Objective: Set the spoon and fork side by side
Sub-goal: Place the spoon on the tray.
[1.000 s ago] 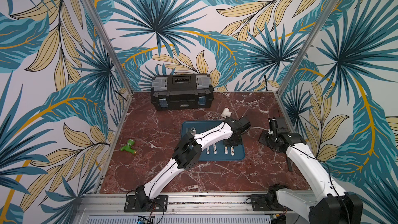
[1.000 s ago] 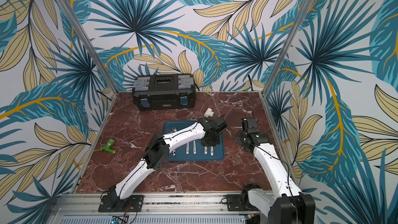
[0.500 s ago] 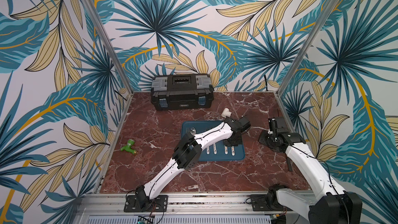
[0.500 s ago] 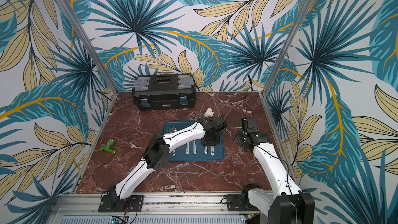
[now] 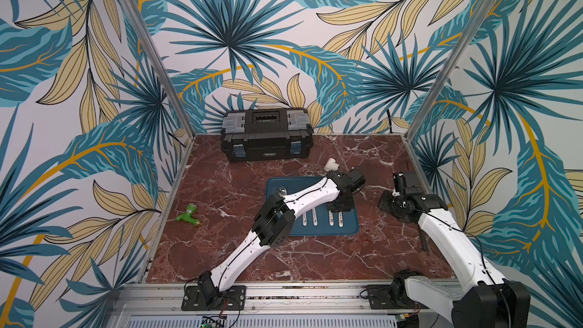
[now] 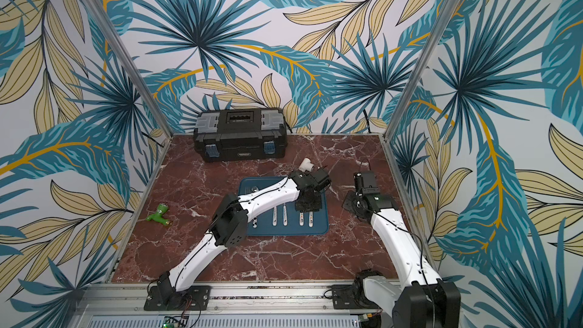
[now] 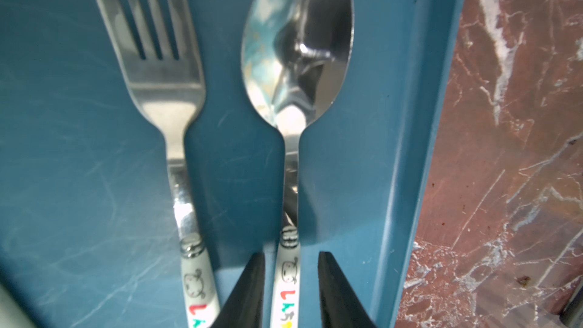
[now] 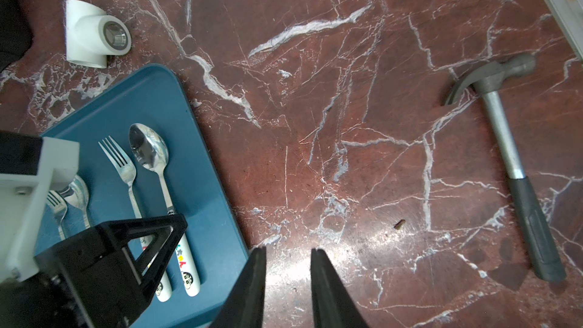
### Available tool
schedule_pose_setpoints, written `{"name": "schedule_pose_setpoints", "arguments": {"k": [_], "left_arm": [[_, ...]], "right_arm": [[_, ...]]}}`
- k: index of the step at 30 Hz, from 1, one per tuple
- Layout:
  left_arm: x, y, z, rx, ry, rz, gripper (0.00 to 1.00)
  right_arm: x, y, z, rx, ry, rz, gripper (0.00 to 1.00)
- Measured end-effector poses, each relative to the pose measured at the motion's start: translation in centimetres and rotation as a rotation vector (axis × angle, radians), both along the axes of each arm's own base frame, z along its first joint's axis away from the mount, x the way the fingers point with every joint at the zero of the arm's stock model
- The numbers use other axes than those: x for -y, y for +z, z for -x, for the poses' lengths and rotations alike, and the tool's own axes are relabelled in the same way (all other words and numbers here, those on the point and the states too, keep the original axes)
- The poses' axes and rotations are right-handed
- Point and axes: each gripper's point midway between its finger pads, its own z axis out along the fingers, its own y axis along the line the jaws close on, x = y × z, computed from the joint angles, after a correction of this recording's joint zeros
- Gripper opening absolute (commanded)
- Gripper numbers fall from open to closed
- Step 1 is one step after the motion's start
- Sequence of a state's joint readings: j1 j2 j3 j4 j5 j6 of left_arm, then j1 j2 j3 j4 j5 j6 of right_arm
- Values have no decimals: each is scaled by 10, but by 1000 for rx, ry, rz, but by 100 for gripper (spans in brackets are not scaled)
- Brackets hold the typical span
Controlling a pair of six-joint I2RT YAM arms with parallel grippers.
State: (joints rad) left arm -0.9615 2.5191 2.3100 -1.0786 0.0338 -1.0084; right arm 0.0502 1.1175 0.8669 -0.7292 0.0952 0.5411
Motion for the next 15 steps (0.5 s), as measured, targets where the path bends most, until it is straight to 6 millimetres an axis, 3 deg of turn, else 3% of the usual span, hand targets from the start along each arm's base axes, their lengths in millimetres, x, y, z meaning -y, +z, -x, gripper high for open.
{"name": "schedule_pose_setpoints", "arguments": {"k": [11, 13, 15], "left_arm": [[-1, 4, 0, 48, -42, -30, 57], [-4, 17, -1, 80, -54, -37, 59], [-5, 41, -4, 132, -70, -29, 62]], "right_arm": [[2, 0, 0, -1, -4, 1, 32], [2, 0, 0, -1, -3, 3, 32], [2, 1, 0, 4, -4, 3, 32]]}}
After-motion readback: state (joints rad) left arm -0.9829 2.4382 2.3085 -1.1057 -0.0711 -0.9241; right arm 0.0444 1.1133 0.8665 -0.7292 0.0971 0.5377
